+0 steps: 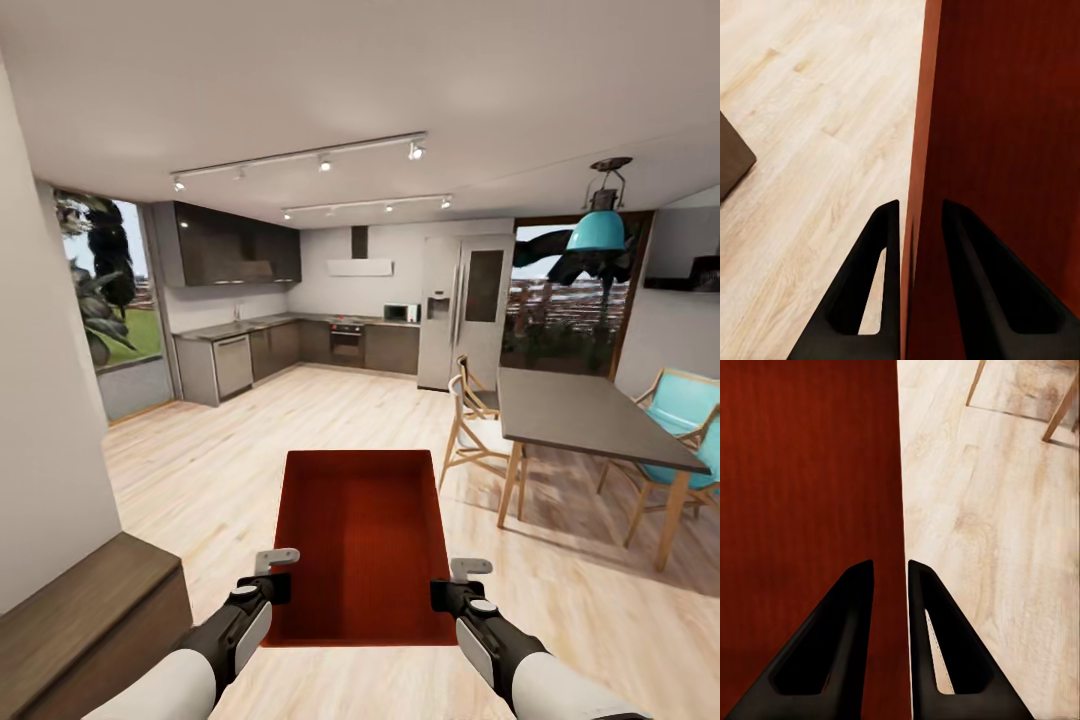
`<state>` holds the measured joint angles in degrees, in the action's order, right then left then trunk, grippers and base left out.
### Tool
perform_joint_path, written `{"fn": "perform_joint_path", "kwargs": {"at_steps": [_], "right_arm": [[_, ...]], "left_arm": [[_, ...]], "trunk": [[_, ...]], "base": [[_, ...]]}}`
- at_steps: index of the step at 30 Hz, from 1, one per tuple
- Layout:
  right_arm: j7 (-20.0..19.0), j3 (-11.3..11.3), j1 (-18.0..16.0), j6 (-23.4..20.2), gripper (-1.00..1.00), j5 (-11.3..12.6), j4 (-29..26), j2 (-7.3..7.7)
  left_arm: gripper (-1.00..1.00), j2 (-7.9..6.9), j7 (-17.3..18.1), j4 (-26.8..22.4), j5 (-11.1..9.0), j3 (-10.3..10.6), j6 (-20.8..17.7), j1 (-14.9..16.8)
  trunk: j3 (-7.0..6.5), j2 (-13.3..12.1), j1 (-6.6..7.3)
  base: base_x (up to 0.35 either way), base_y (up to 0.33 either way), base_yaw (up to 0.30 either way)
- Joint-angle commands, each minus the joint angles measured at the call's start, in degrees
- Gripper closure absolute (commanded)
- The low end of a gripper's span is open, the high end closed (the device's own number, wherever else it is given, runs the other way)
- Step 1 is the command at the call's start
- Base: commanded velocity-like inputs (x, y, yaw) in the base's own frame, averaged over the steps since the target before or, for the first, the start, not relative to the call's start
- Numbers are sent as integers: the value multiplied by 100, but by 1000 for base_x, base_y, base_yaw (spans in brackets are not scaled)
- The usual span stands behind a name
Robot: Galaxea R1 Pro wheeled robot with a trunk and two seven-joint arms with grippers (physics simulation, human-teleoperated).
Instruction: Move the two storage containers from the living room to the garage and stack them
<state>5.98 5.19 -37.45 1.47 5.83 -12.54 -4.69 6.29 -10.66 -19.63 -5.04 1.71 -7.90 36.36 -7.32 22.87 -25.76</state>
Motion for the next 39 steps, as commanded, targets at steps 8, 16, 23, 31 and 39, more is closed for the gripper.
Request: {"fn": "perform_joint_path", "kwargs": {"at_steps": [8, 16, 23, 31, 39], "right_arm": [[483, -132, -8, -19, 100, -3, -12, 21], [483, -132, -8, -56, 100, -3, -12, 21], [483, -132, -8, -51, 100, -3, -12, 21], [483, -132, -8, -43, 100, -3, -12, 21], [483, -132, -8, -45, 100, -3, -12, 21]], "left_arm": [[100, -14, -71, -6, 21, -4, -43, -6], [100, -14, -72, -11, 21, -4, -41, -6], [100, -14, -72, -7, 21, -4, -39, -6], [100, -14, -70, -11, 21, -4, -40, -6], [100, -14, -69, -7, 21, -4, -40, -6]], "trunk": [[-32, 5, -2], [-40, 5, -2], [-40, 5, -2], [-40, 5, -2], [-40, 5, -2]], "base": [[0, 0, -263], [0, 0, -277], [0, 0, -282], [0, 0, -283], [0, 0, -284]]}}
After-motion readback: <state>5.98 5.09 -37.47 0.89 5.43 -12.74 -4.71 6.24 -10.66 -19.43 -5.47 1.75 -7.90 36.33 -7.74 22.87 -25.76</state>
